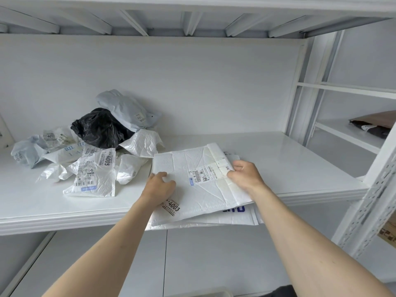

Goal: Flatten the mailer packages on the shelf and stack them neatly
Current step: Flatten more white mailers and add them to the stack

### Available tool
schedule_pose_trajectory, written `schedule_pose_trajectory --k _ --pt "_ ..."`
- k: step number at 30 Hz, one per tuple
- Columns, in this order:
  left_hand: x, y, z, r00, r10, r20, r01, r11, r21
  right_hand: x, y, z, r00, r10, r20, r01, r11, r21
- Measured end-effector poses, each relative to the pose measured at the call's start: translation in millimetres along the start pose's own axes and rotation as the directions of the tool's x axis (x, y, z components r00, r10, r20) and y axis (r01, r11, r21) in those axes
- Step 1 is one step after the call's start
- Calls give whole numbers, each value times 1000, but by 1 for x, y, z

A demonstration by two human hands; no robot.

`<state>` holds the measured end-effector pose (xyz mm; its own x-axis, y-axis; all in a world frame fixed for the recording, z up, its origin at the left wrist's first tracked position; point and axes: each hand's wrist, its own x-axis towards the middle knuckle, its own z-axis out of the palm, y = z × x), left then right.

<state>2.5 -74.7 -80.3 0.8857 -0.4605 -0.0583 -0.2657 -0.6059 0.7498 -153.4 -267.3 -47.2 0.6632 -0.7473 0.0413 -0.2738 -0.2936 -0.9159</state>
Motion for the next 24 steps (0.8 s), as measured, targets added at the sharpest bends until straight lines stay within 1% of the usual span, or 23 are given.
schedule_pose_trajectory --k 2,5,10,15,18,21,24 --pt "4 2 1 1000 10 2 -10 1000 -4 5 1 0 1000 -4 20 4 1000 -10" --pt "10 2 2 999 32 -2 -32 999 35 14 12 3 999 19 45 -15 995 -96" --pt "18 3 1 998 61 -7 -60 994 97 22 22 7 999 36 28 -30 980 -195" --pt "21 0 -5 996 92 6 -91 964 249 21 25 17 999 49 20 -40 948 -315" --pt "23 -4 -9 995 94 -13 -88 961 261 15 28 27 997 71 11 -59 904 -424" --pt "26 -7 -11 996 88 -26 -79 966 247 8 24 36 996 66 53 -26 830 -557" --pt "25 -10 -11 996 85 -38 -74 968 239 2 20 42 994 62 88 6 788 -616"
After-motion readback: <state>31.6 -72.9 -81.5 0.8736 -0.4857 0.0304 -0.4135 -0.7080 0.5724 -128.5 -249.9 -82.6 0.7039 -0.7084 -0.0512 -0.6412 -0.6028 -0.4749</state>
